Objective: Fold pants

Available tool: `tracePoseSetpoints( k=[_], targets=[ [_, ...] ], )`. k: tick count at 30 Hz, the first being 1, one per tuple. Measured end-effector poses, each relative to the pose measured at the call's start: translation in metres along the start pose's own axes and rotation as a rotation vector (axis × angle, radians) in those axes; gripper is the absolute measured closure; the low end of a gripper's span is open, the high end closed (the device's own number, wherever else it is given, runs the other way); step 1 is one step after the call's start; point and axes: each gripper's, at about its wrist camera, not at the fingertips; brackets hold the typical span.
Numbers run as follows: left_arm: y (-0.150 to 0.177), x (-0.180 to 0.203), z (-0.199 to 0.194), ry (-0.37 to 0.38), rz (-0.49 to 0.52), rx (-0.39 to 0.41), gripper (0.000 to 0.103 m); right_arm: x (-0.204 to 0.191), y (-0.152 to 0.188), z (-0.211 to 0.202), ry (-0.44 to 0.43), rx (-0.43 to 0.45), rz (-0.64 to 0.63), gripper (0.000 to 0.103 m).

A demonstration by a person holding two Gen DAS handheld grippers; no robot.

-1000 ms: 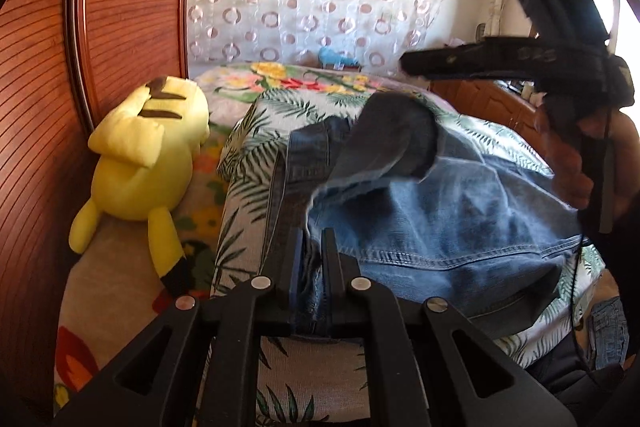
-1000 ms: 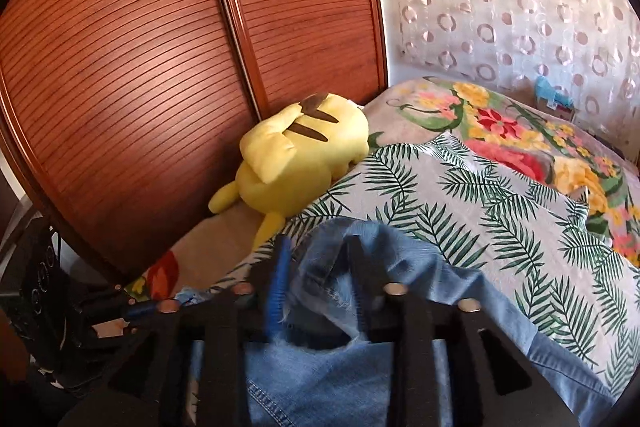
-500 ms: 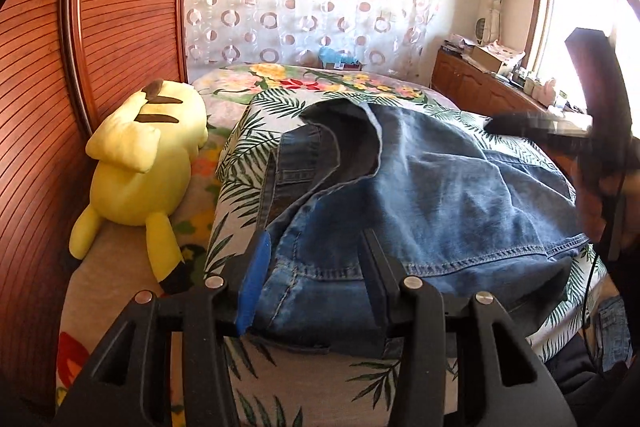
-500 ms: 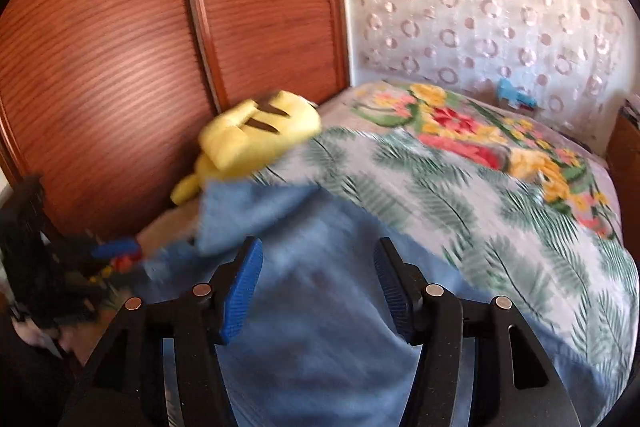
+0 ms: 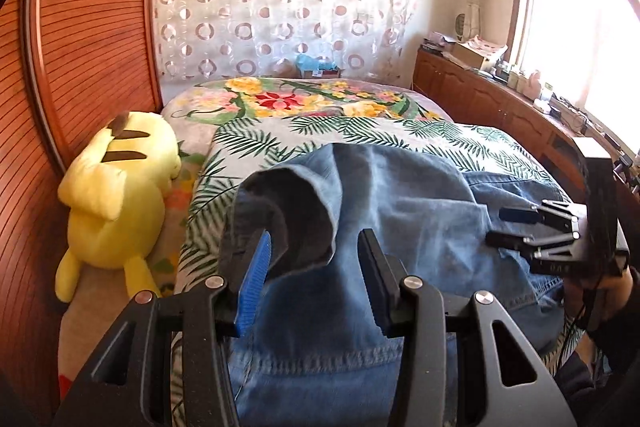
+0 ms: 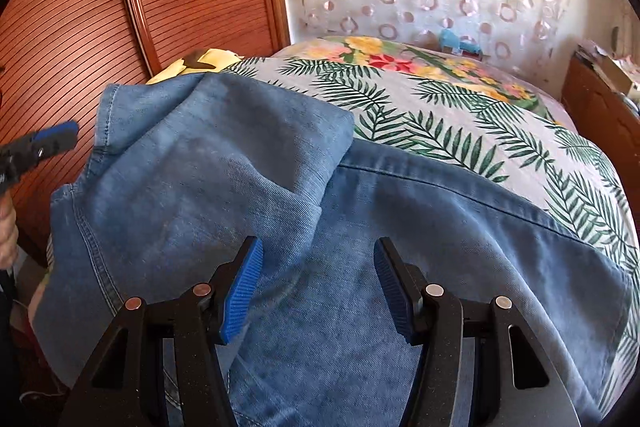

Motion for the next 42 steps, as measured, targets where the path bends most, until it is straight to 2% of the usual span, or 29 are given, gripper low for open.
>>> tracePoseSetpoints(
  k=[5,6,7,8,10,16,21,24,26,27,29,31,38,42],
  targets=[
    [-0.011,-0.002,0.021,0.001,0.011,-0.028,0.058,0.002,0.007,0.002,-0.009,-0.029,0.014,0.043],
    [-0.014,-0.004,0.026,-0.009,0.02,-0.038,0.061,0.007,0.007,0.001,-0.017,-0.028,0.023,0.043],
    [-0.017,-0.005,0.032,-0.03,0.03,-0.05,0.069,0.013,0.007,0.003,-0.021,-0.028,0.032,0.043],
    [-0.019,-0.007,0.036,-0.051,0.04,-0.06,0.073,0.014,0.007,0.004,-0.022,-0.031,0.042,0.043],
    [-0.024,-0.015,0.044,-0.086,0.047,-0.074,0.076,0.021,0.006,0.009,-0.036,-0.041,0.061,0.043],
    [-0.034,-0.053,0.057,-0.191,0.013,-0.103,0.077,0.024,0.004,0.012,-0.038,-0.041,0.066,0.043],
    [-0.026,-0.066,0.049,-0.2,-0.014,-0.106,0.077,0.02,0.004,0.013,-0.02,-0.042,0.052,0.043],
    [-0.021,-0.062,0.042,-0.179,-0.019,-0.094,0.066,0.018,0.004,0.013,-0.009,-0.043,0.042,0.043],
    [-0.018,-0.057,0.039,-0.163,-0.016,-0.078,0.052,0.016,0.004,0.013,-0.007,-0.043,0.04,0.043],
    [-0.017,-0.054,0.038,-0.149,-0.013,-0.07,0.05,0.016,0.004,0.012,-0.007,-0.043,0.04,0.043],
    [-0.013,-0.048,0.036,-0.112,-0.01,-0.071,0.031,0.016,0.005,0.012,-0.006,-0.043,0.039,0.043],
    [-0.009,-0.039,0.031,-0.079,-0.008,-0.057,0.023,0.016,0.005,0.012,-0.005,-0.043,0.038,0.043],
    [0.01,-0.001,0.018,-0.033,0.028,-0.04,0.023,0.018,0.006,0.006,0.0,-0.027,0.044,0.043],
    [0.023,0.009,0.01,-0.005,0.004,-0.041,0.023,0.012,0.011,-0.014,-0.022,-0.001,0.037,0.043]
  ],
)
Point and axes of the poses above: each gripper's, at about its wrist camera, not at the fingertips, and z roughly the way its jaws point, x to its right, y to its underside, and after that the axes turned 6 degrees about z, right-handed
